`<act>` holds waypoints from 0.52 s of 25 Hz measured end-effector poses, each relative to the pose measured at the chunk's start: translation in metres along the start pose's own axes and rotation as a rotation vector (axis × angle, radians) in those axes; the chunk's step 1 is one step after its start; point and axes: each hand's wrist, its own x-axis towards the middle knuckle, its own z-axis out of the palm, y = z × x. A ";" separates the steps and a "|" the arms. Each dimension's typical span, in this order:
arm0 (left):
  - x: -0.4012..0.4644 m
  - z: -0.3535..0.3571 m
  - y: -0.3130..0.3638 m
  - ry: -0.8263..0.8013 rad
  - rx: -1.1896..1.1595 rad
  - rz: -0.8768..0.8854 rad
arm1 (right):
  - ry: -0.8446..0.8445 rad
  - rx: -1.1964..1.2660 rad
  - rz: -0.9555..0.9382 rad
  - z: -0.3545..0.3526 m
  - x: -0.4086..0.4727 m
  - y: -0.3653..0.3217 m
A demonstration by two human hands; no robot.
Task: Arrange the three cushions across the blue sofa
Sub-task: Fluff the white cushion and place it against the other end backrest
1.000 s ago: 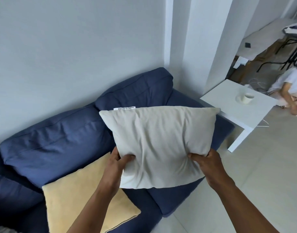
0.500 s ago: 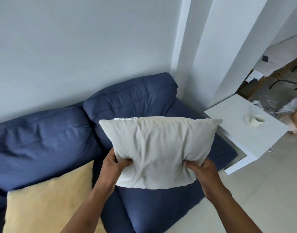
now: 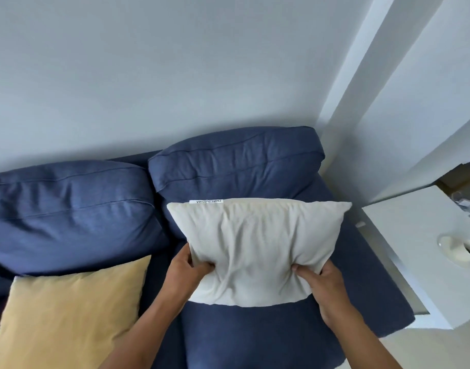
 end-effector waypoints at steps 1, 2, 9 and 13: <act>0.005 0.004 -0.004 0.020 0.003 -0.023 | -0.018 -0.011 0.007 0.002 0.014 0.000; 0.011 0.009 -0.008 0.055 0.001 -0.053 | -0.046 -0.020 0.015 0.005 0.031 -0.001; 0.079 0.062 -0.019 0.270 0.015 -0.231 | -0.157 -0.080 0.079 0.017 0.166 -0.001; 0.144 0.093 -0.036 0.327 0.048 -0.293 | -0.139 -0.131 0.120 0.031 0.242 0.023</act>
